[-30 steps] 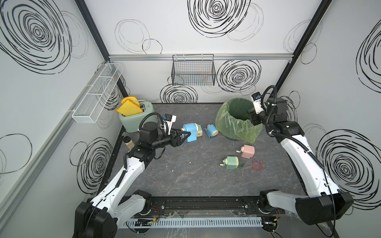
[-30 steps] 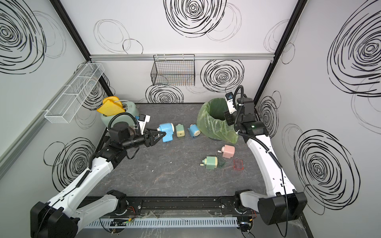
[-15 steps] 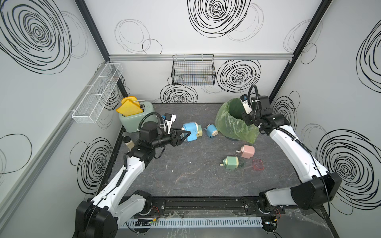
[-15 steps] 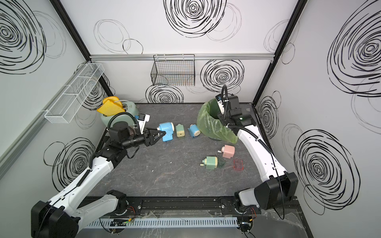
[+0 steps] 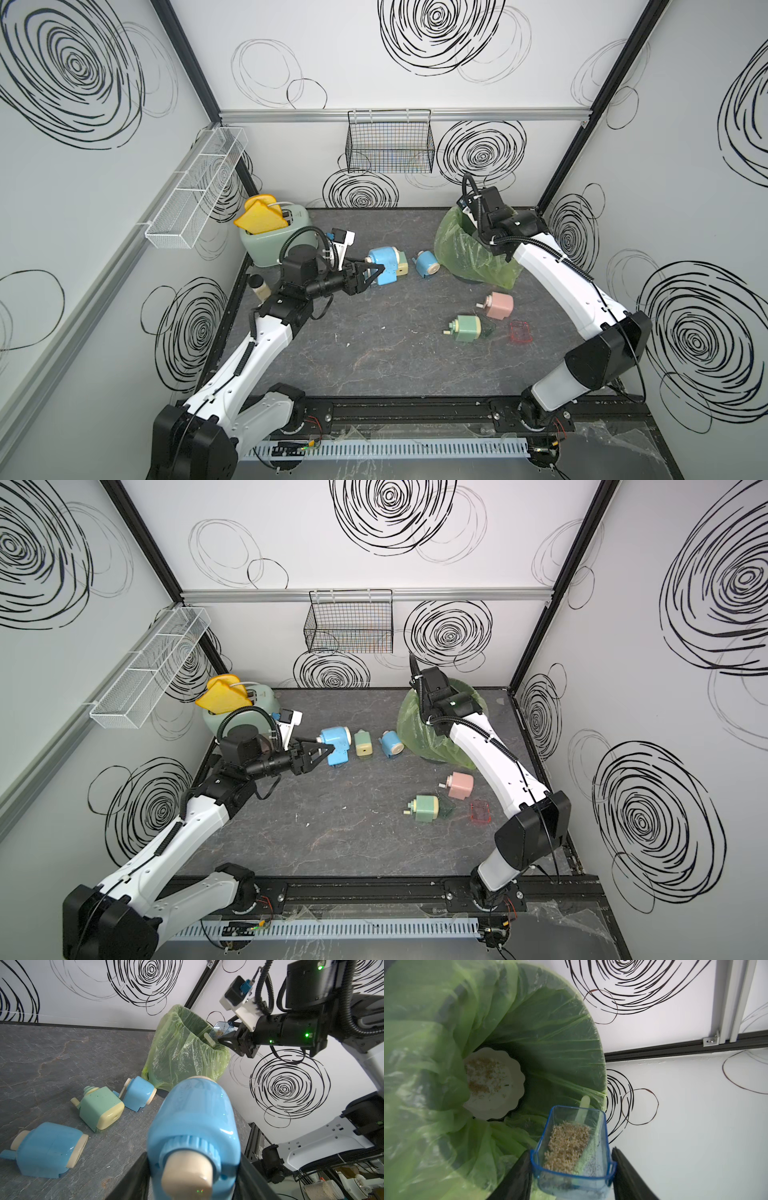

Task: Take out the pencil sharpener tray and clean the shavings
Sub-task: Pour the shavings into the trash bin.

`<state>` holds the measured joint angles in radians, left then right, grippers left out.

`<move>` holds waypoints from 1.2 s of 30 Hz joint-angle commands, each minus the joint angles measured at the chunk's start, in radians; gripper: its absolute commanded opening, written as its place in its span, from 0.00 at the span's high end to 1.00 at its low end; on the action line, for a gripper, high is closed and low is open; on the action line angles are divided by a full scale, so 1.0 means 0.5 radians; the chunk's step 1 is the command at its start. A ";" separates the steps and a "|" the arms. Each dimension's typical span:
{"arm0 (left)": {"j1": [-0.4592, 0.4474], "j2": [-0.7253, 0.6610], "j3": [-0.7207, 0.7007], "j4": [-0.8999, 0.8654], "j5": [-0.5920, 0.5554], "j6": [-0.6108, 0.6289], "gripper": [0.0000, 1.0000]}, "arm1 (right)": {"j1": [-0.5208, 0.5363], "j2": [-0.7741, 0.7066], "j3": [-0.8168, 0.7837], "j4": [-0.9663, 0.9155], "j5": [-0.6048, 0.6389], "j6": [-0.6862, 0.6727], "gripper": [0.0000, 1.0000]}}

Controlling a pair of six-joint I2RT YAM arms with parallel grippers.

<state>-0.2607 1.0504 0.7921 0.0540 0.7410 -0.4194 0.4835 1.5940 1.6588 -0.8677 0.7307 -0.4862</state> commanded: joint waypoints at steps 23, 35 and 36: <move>0.010 -0.026 -0.001 0.137 0.062 -0.051 0.71 | 0.116 -0.252 -0.401 0.587 0.420 -1.199 0.67; -0.007 -0.048 -0.001 0.110 0.051 -0.032 0.72 | 0.071 -0.195 -0.322 0.632 0.376 -1.317 0.70; -0.006 -0.048 0.000 0.108 0.049 -0.032 0.71 | 0.070 -0.200 -0.327 0.605 0.297 -1.312 0.69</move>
<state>-0.2611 1.0470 0.7921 0.0536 0.7475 -0.4381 0.5201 1.4979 1.4601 -0.5896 0.8978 -1.1042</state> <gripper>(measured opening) 0.598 0.559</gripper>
